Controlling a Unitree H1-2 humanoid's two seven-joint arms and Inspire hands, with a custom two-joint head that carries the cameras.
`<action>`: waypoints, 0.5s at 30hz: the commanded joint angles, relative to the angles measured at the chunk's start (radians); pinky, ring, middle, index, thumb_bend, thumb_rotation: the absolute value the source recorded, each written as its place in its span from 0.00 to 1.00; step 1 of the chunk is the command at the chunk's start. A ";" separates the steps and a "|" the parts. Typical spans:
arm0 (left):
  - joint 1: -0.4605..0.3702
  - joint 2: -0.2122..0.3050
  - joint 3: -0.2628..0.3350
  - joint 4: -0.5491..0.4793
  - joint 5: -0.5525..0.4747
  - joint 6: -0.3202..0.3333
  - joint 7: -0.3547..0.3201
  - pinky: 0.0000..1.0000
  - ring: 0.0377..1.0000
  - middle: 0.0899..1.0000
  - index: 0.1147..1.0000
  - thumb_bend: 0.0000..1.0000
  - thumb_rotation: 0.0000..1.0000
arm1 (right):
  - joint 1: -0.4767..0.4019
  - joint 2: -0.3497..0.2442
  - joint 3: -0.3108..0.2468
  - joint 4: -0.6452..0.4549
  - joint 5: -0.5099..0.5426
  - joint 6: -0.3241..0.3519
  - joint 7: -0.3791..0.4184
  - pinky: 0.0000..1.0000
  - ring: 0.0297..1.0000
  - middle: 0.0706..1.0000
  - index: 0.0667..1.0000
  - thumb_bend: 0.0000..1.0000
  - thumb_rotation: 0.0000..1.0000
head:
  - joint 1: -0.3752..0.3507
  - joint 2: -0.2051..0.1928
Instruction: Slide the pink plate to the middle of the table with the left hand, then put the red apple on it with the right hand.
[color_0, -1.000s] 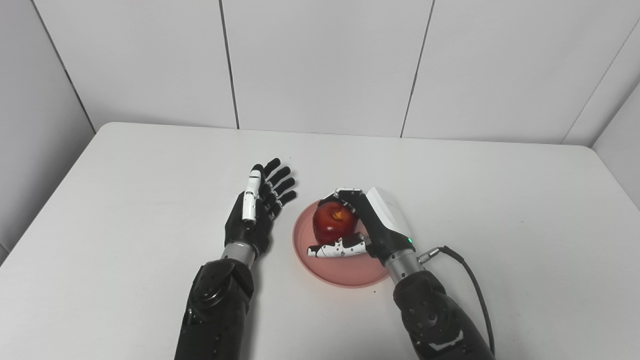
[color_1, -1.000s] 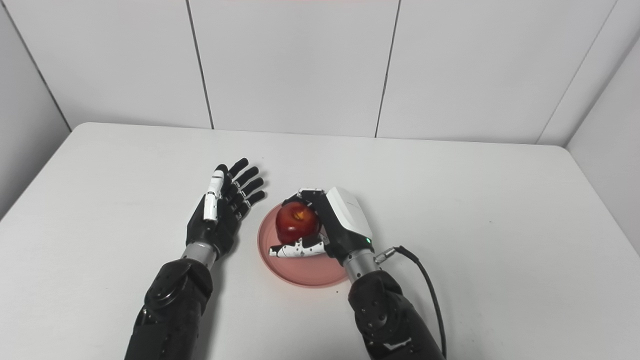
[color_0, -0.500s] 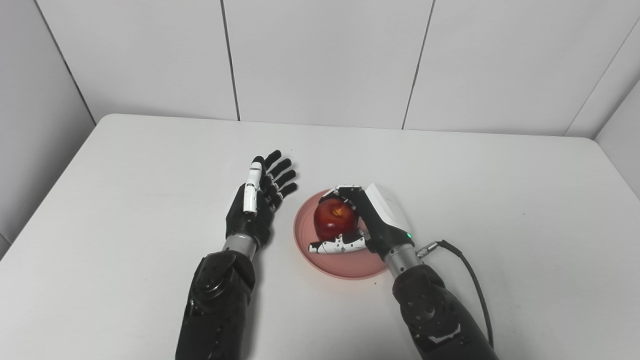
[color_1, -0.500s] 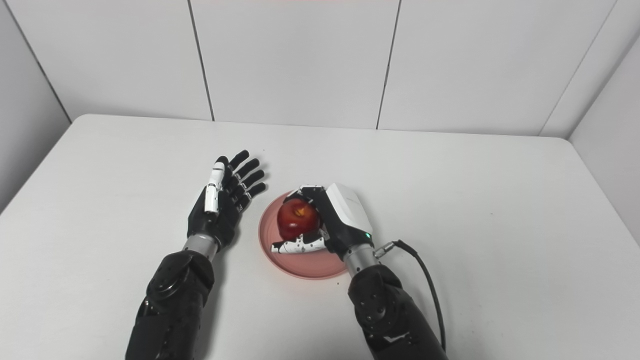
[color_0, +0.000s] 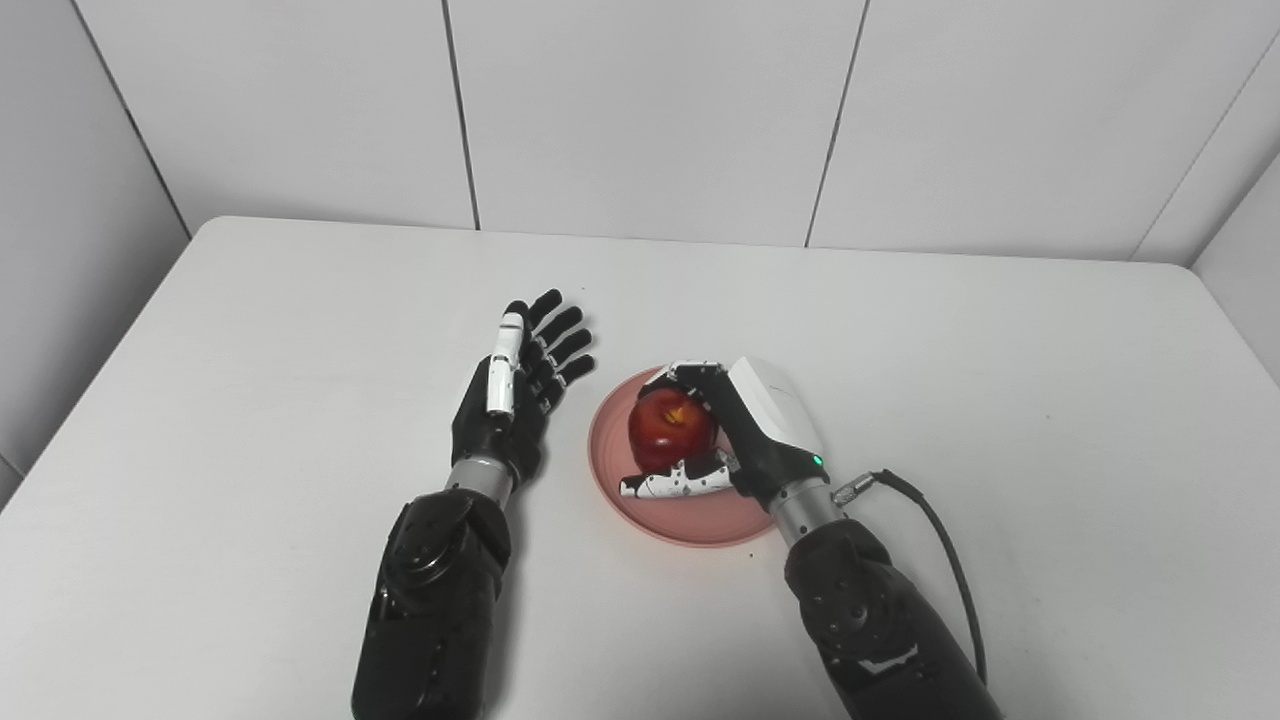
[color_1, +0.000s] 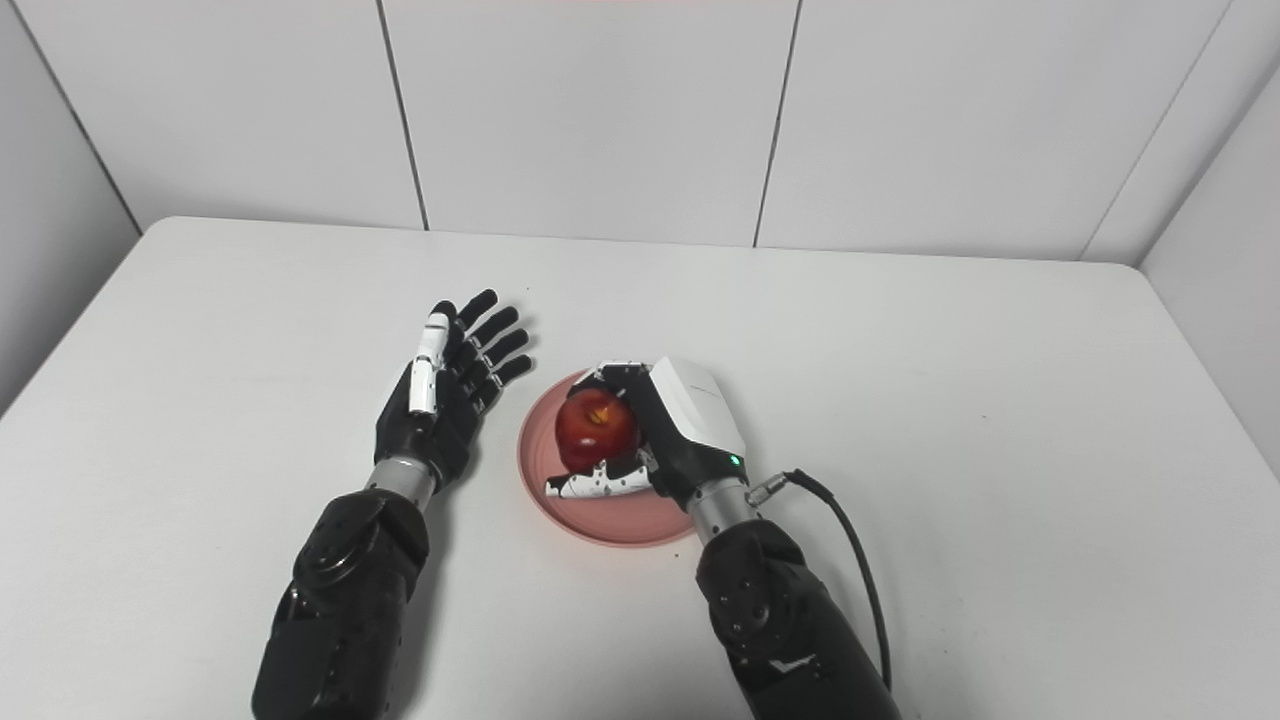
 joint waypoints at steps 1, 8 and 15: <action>-0.015 -0.007 -0.007 -0.012 0.004 0.013 0.001 0.83 0.84 0.85 0.84 0.37 1.00 | -0.028 0.002 -0.006 -0.015 -0.007 -0.062 -0.029 0.29 0.35 0.42 0.45 0.52 0.13 | 0.000 0.000; -0.015 -0.007 -0.007 -0.011 0.003 0.011 0.001 0.83 0.84 0.84 0.83 0.38 1.00 | -0.026 0.000 -0.010 -0.017 -0.003 -0.061 -0.029 0.31 0.37 0.43 0.45 0.52 0.13 | -0.002 -0.002; -0.016 -0.010 -0.003 -0.012 0.000 0.017 0.006 0.83 0.84 0.84 0.83 0.38 1.00 | -0.022 0.007 -0.020 -0.039 -0.002 -0.035 -0.022 0.36 0.43 0.49 0.45 0.52 0.14 | -0.002 -0.002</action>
